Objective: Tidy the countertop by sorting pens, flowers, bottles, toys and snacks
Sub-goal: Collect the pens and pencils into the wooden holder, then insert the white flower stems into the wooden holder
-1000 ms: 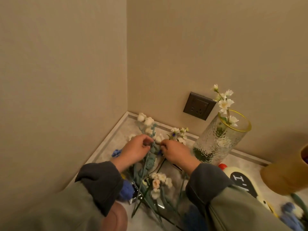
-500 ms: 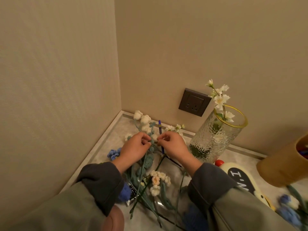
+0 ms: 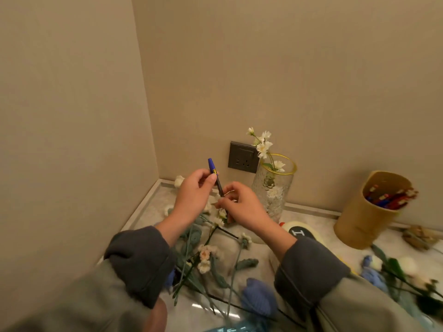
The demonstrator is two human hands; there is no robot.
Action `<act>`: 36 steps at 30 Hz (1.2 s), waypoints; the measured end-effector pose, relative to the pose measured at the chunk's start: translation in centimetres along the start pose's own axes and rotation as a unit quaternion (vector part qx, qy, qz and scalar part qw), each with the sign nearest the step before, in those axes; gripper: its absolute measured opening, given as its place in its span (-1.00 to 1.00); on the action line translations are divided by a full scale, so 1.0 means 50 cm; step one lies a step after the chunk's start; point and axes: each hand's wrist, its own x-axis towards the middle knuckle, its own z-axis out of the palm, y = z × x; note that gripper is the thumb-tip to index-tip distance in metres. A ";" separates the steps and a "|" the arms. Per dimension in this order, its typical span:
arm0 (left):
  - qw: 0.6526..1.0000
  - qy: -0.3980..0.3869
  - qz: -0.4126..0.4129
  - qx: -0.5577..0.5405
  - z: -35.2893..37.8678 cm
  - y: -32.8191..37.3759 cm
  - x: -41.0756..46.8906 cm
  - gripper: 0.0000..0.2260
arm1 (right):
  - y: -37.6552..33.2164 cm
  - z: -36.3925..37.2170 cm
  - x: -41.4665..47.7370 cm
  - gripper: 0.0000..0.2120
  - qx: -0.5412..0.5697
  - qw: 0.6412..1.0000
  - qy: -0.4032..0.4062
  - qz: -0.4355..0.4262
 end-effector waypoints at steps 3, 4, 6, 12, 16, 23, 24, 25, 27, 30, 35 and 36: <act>0.999 -0.009 0.015 -0.034 0.024 0.046 -0.031 -0.86 | -0.012 -0.041 -0.038 -0.91 0.015 0.999 0.023 -0.025; 0.999 -0.009 0.020 -0.043 0.036 0.061 -0.041 -0.87 | -0.010 -0.057 -0.049 -0.92 0.018 0.999 0.031 -0.036; 0.997 -0.009 0.031 -0.066 0.068 0.089 -0.061 -0.88 | 0.000 -0.095 -0.070 -0.95 0.006 0.997 0.057 -0.055; 0.990 -0.047 0.039 -0.131 0.198 0.158 -0.097 -0.92 | 0.035 -0.240 -0.138 -0.88 -0.123 0.980 0.138 -0.067; 0.984 -0.079 0.063 -0.144 0.317 0.221 -0.115 -0.90 | 0.078 -0.362 -0.181 -0.88 -0.149 0.973 0.173 -0.043; 0.979 -0.100 0.141 -0.106 0.501 0.319 -0.120 -0.86 | 0.113 -0.570 -0.205 -0.89 -0.125 0.964 0.232 -0.047; 0.980 -0.093 0.154 -0.086 0.523 0.330 -0.116 -0.86 | 0.115 -0.596 -0.204 -0.88 -0.101 0.967 0.229 -0.042; 0.981 -0.084 0.165 -0.065 0.545 0.340 -0.110 -0.86 | 0.117 -0.621 -0.204 -0.87 -0.081 0.969 0.229 -0.036; 0.983 -0.068 0.170 -0.024 0.585 0.346 -0.094 -0.87 | 0.126 -0.663 -0.204 -0.86 -0.071 0.967 0.244 -0.029; 0.986 -0.060 0.151 0.036 0.637 0.330 -0.070 -0.88 | 0.160 -0.703 -0.203 -0.85 -0.081 0.960 0.267 -0.021; 0.981 -0.087 0.098 0.144 0.695 0.266 -0.045 -0.86 | 0.225 -0.723 -0.194 -0.80 -0.144 0.955 0.261 -0.009; 0.977 -0.095 0.092 0.170 0.701 0.256 -0.043 -0.85 | 0.232 -0.724 -0.192 -0.80 -0.136 0.955 0.262 -0.015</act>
